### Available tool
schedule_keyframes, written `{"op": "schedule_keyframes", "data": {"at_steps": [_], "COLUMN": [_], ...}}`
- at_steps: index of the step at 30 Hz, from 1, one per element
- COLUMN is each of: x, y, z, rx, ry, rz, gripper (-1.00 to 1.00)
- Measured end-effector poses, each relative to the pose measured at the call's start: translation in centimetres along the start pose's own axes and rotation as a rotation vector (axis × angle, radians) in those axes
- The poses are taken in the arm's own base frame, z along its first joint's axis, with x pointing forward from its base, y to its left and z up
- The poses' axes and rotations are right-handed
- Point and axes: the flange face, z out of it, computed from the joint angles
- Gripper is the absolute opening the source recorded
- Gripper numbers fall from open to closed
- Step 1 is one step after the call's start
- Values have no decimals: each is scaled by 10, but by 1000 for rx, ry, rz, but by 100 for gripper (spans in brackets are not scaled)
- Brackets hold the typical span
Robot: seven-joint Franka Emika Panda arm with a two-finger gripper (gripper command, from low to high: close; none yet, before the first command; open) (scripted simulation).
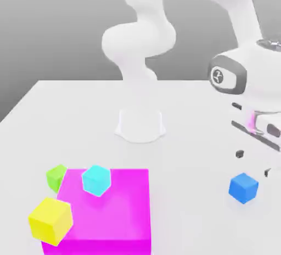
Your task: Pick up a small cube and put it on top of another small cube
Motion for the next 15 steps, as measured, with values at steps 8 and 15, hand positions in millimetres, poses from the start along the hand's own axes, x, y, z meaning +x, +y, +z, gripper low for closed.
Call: {"op": "schedule_keyframes", "data": {"at_steps": [8, 15], "x": [-1, 0], "y": [-3, -2], "z": [50, 23], "rx": [3, 3], "ry": [-5, -6], "rz": [-11, -12], "gripper": [-100, -100]}}
